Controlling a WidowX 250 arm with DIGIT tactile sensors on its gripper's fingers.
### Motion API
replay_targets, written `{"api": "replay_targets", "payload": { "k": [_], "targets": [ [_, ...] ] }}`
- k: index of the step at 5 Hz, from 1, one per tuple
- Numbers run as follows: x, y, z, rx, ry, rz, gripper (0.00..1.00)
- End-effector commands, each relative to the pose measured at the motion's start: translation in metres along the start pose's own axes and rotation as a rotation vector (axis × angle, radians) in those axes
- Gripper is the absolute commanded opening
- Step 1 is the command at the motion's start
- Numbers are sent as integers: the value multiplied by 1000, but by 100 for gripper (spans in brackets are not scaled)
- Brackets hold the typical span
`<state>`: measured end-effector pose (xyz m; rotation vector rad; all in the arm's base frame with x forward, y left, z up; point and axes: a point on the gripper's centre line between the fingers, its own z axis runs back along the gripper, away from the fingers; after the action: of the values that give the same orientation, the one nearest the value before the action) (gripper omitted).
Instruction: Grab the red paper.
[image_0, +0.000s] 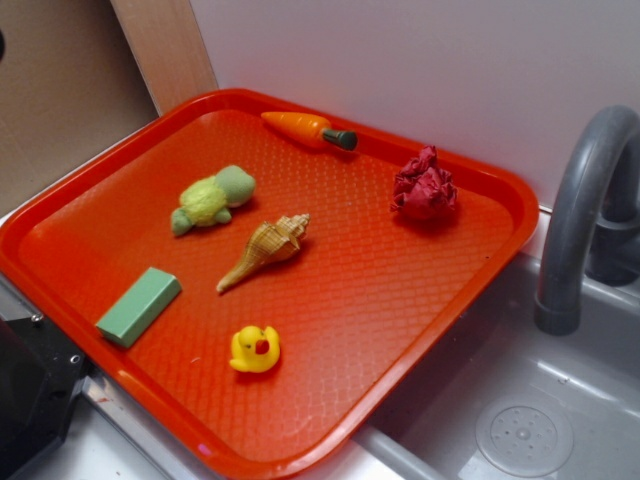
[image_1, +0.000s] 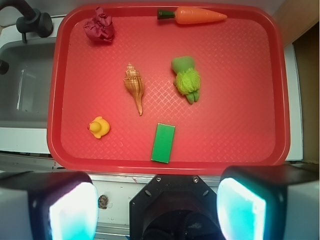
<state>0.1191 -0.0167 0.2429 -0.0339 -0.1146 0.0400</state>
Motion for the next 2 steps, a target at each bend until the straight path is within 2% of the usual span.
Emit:
{"api": "replay_targets", "payload": {
  "k": [1, 2],
  "targets": [
    [0, 0, 0, 0, 0, 0, 100],
    [18, -27, -2, -56, -6, 75, 100]
  ]
}}
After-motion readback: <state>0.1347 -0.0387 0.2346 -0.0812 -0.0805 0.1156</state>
